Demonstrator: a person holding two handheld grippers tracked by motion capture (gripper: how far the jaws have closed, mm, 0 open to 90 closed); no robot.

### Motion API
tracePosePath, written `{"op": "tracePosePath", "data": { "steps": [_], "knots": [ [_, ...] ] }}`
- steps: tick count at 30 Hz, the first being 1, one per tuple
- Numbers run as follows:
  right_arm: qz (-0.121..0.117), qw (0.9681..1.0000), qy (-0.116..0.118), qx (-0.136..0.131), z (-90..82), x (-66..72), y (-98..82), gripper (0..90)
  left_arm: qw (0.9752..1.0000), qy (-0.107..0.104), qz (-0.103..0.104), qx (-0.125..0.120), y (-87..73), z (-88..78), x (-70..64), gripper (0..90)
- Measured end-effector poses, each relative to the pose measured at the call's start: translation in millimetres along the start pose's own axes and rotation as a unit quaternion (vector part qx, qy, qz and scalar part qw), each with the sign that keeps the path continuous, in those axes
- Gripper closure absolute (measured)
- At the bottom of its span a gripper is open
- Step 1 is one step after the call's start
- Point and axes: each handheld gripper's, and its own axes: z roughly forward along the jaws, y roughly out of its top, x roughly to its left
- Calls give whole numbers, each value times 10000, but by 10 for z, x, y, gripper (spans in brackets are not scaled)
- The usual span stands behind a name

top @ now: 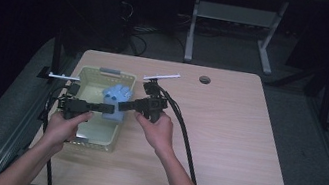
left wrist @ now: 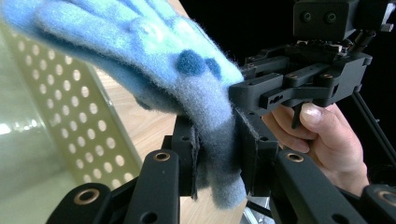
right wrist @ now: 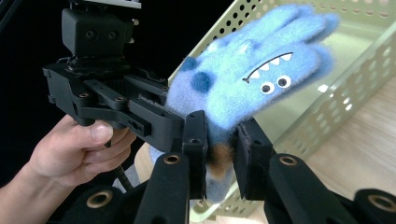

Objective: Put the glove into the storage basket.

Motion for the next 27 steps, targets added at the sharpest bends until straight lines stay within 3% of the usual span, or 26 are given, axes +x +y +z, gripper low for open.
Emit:
{"op": "tracePosePath", "data": {
  "steps": [27],
  "knots": [
    [100, 9998, 147, 16, 346, -18, 80, 757, 9998, 115, -158, 92, 50, -232, 242, 705]
  ]
}}
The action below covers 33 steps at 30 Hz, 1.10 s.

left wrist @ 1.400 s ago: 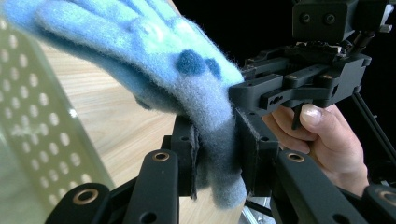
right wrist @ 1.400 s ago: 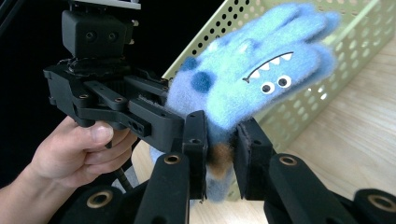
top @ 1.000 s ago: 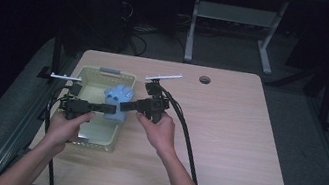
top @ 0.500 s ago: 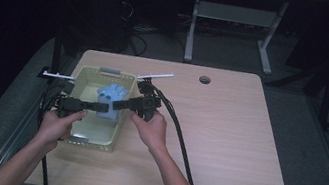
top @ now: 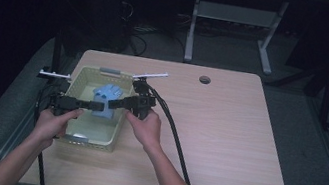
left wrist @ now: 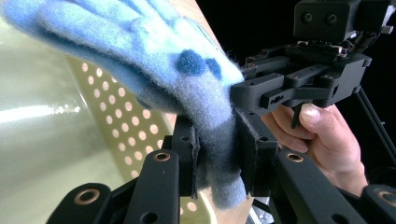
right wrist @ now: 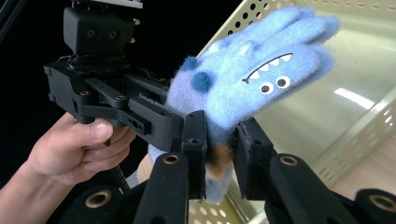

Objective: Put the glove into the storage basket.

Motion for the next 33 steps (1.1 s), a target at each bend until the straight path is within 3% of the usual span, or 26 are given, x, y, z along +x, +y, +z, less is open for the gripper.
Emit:
{"op": "tracePosePath", "data": {
  "steps": [16, 20, 33],
  "knots": [
    [37, 10000, 8, 58, 201, -29, 12, 756, 9996, 272, -38, 107, -3, -96, 97, 705],
    [56, 9999, 1, 87, 233, -51, 10, 754, 9995, 268, -144, 108, -20, -90, 138, 705],
    [149, 9997, 3, 183, 359, -104, -4, 746, 9988, 429, -202, 154, -44, -135, 223, 706]
  ]
}}
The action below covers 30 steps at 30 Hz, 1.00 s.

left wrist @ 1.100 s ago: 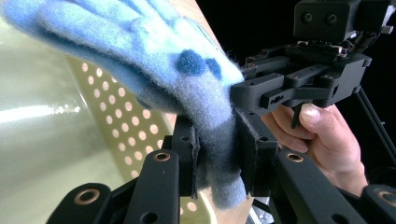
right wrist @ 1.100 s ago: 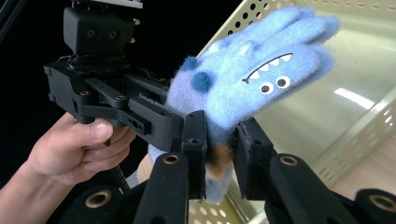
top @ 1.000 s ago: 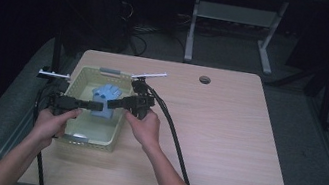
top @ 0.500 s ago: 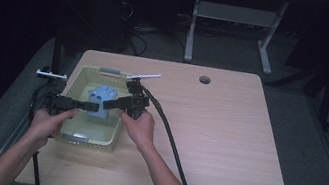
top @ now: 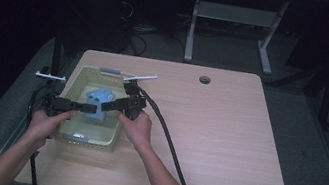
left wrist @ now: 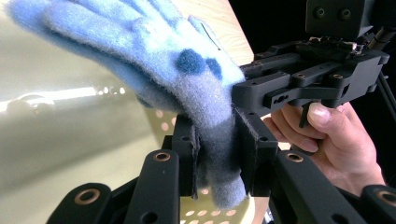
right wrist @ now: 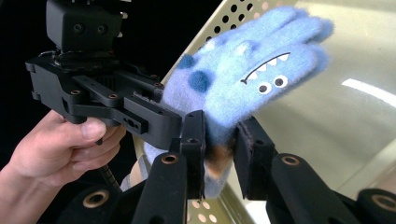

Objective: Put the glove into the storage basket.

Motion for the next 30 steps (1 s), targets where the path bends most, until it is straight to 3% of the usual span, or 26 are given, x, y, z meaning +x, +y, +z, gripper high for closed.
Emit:
{"op": "tracePosePath", "data": {
  "steps": [9, 15, 19, 27, 29, 30],
  "knots": [
    [71, 9999, -42, 88, 64, -47, -4, 730, 9998, 158, -53, 88, -2, -16, 59, 706],
    [124, 9998, -105, 148, 82, -89, -6, 723, 9995, 245, -210, 67, -10, -35, 138, 706],
    [131, 9997, -146, 170, 90, -104, -8, 720, 9987, 423, -217, 159, -11, -30, 165, 706],
    [52, 9997, -175, 156, 42, -84, -25, 710, 9935, 980, -300, 487, -5, 41, 200, 705],
    [34, 9997, -187, 144, 32, -73, -32, 708, 9914, 1102, -394, 591, 0, 78, 192, 703],
    [20, 9997, -180, 152, 24, -69, -35, 707, 9902, 1193, -335, 650, 7, 93, 190, 701]
  ]
}}
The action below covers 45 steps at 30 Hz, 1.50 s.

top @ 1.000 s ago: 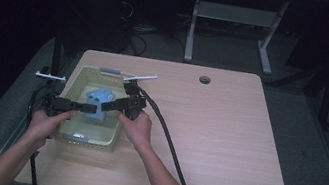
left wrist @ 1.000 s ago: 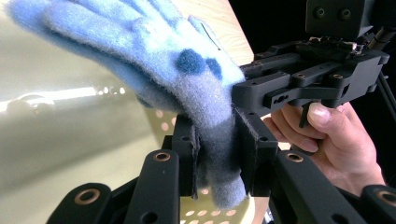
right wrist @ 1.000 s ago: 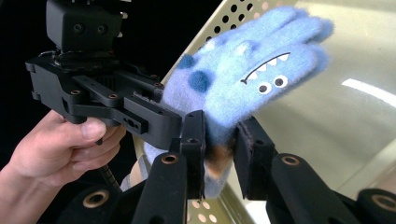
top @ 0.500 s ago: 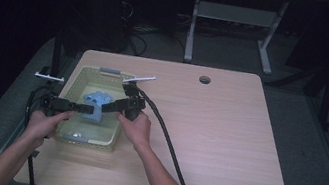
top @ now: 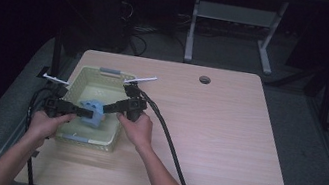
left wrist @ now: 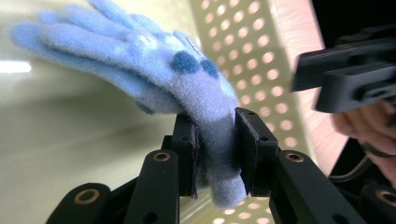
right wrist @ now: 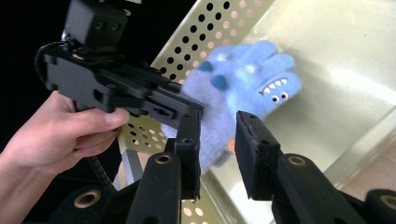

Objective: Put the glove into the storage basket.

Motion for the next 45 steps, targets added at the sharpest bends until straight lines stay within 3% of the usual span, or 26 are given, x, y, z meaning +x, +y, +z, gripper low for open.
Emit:
{"op": "tracePosePath", "data": {
  "steps": [5, 8, 11, 13, 15, 17, 19, 23, 25, 32, 39, 44, 45],
  "knots": [
    [-45, 10000, -11, -54, -46, 20, -25, 702, 9989, 374, 7, 293, 36, 77, -42, 692],
    [-96, 9999, -13, -64, -70, 28, -42, 700, 9957, 715, 194, 559, 58, 140, -51, 683],
    [-88, 9999, 7, -95, -101, 46, -54, 698, 9932, 907, 285, 665, 68, 170, -88, 667],
    [-108, 9999, 2, -102, -122, 53, -61, 695, 9920, 1034, 235, 680, 70, 187, -99, 642],
    [-135, 9998, -16, -121, -145, 59, -65, 692, 9914, 1089, 208, 692, 78, 167, -80, 587],
    [-138, 9998, -24, -132, -168, 57, -68, 689, 9930, 1030, 64, 576, 83, 141, -75, 573],
    [-115, 9998, -35, -136, -193, 53, -74, 684, 9924, 1091, 169, 548, 98, 83, -67, 565],
    [-130, 9997, -39, -205, -226, 38, -78, 682, 9932, 1094, 155, 360, 143, -13, -102, 568],
    [-125, 9997, -41, -201, -237, 38, -80, 681, 9925, 1152, 222, 350, 166, -42, -120, 583],
    [-134, 9996, -20, -240, -287, 26, -93, 679, 9912, 1163, 297, 550, 187, 94, -162, 670],
    [-101, 9995, -32, -282, -355, 11, -110, 676, 9854, 1460, 325, 808, 222, 214, -121, 687],
    [-169, 9994, -41, -312, -371, -1, -117, 675, 9788, 1667, 347, 1138, 226, 314, -89, 679],
    [-166, 9993, -39, -318, -372, -1, -118, 674, 9787, 1675, 321, 1145, 224, 326, -89, 679]
  ]
}}
